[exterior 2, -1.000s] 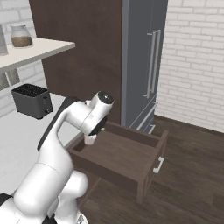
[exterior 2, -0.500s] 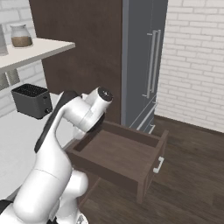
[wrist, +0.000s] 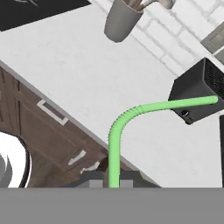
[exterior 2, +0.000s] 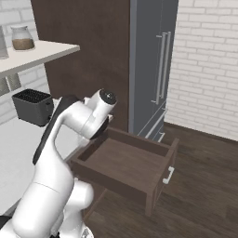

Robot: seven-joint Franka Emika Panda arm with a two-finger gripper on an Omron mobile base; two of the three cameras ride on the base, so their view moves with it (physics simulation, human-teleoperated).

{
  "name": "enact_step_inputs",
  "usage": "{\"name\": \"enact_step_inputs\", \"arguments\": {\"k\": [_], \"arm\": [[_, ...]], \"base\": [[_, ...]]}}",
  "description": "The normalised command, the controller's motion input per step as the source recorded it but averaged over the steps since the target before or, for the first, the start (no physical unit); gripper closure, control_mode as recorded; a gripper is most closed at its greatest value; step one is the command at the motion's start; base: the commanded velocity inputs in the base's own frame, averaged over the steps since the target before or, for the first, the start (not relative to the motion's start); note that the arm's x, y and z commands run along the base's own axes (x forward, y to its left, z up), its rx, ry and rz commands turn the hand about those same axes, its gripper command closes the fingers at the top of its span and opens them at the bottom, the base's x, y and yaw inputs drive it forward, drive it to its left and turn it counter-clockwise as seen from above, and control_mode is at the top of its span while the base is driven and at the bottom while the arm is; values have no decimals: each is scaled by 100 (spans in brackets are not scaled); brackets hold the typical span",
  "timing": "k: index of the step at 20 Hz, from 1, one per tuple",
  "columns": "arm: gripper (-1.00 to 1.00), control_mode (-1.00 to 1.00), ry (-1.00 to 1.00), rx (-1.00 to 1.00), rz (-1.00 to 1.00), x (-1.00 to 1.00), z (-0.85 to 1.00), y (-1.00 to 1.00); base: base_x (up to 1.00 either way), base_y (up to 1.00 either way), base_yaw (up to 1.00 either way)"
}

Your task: Take a straw from the drawer in front and place it inside the glass cup on the dining counter.

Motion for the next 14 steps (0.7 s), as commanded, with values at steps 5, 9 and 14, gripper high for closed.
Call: {"name": "enact_step_inputs", "arguments": {"k": [5,9,14], "arm": [[100,100,-9,-2,-4,-12,0,0],[100,100,0,0,0,0,0,0],[100,100,0,0,0,0,0,0]], "base": [[-48,-1,-37],[-33,0,-60],[-11,-14,-65]]}}
